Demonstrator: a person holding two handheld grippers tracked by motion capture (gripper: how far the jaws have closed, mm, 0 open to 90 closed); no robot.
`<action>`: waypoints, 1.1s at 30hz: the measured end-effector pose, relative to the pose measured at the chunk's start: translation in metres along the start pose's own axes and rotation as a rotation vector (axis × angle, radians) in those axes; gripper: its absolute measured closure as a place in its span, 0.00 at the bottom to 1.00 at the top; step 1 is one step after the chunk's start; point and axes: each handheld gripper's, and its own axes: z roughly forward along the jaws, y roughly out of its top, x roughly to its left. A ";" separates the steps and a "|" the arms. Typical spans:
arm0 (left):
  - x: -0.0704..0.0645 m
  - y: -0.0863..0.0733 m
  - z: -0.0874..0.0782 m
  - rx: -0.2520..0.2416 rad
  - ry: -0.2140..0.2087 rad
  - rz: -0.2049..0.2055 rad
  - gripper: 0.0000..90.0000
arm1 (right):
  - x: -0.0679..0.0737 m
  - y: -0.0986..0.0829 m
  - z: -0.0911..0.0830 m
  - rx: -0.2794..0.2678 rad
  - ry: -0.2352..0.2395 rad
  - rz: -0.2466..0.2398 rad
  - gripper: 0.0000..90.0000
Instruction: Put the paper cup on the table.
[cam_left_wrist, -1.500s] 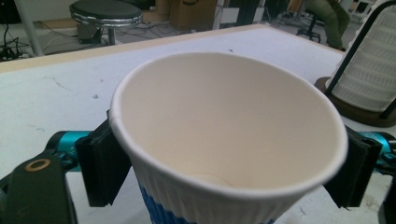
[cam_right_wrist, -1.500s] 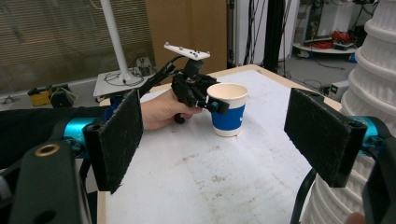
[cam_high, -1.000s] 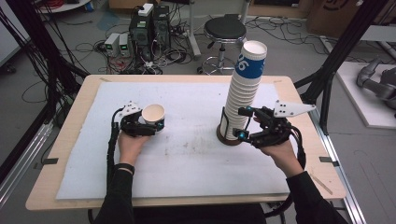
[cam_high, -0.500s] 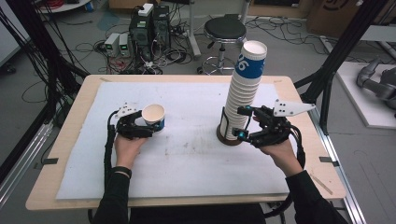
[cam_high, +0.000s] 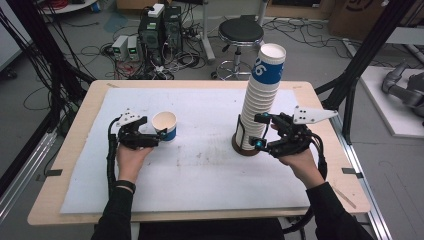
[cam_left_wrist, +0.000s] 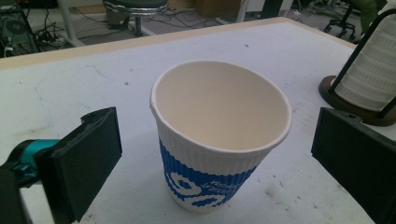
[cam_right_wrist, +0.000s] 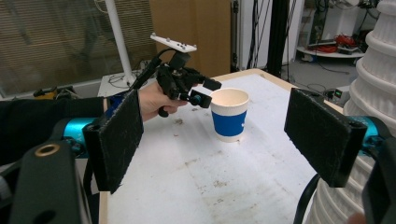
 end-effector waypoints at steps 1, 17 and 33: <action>-0.003 0.004 -0.003 0.000 0.010 0.013 0.02 | -0.001 0.000 0.000 0.003 0.004 0.000 0.22; -0.053 0.048 -0.026 -0.060 -0.179 0.133 0.02 | -0.004 -0.001 -0.002 0.018 -0.005 -0.001 0.22; -0.100 0.083 -0.034 -0.092 -0.372 0.225 0.02 | -0.006 -0.003 -0.007 0.037 -0.049 -0.001 0.22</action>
